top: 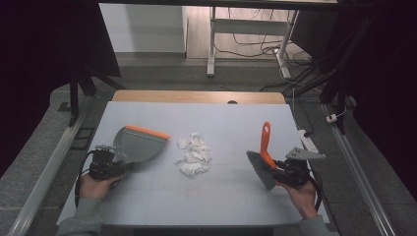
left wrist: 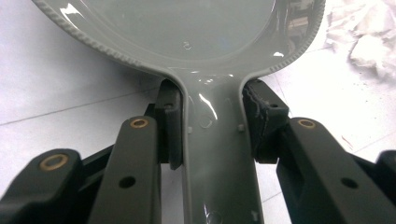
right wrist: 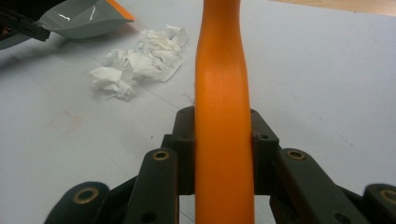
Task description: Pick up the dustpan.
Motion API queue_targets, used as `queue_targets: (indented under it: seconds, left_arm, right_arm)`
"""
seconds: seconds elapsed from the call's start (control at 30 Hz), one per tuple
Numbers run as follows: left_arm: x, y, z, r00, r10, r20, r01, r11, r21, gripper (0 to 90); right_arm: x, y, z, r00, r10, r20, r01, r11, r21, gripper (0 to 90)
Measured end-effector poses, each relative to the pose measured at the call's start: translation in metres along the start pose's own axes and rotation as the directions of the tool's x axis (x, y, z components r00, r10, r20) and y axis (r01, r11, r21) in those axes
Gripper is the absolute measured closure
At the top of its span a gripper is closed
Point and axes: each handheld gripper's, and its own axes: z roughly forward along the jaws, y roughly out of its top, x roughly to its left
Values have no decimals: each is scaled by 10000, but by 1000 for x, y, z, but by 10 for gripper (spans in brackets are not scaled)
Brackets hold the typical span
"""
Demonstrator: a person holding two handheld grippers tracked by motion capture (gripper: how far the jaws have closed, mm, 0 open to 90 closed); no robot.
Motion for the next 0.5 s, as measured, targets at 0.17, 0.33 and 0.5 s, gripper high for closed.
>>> queue_targets:
  seconds: [0.17, 0.33, 0.5]
  left_arm:
    - [1, 0, -7, 9995, 290, 115, -288, 9994, -170, 622]
    - [2, 1, -15, 9987, 476, 190, -469, 9982, -380, 623]
    - [4, 0, -22, 9969, 697, 364, -677, 9962, -541, 623]
  right_arm:
    - [0, 0, -1, 10000, -11, 66, 11, 10000, -20, 701]
    - [0, 0, 0, 10000, 14, 33, -14, 10000, -12, 701]
    - [-1, 0, -1, 10000, 21, 65, -21, 10000, -32, 701]
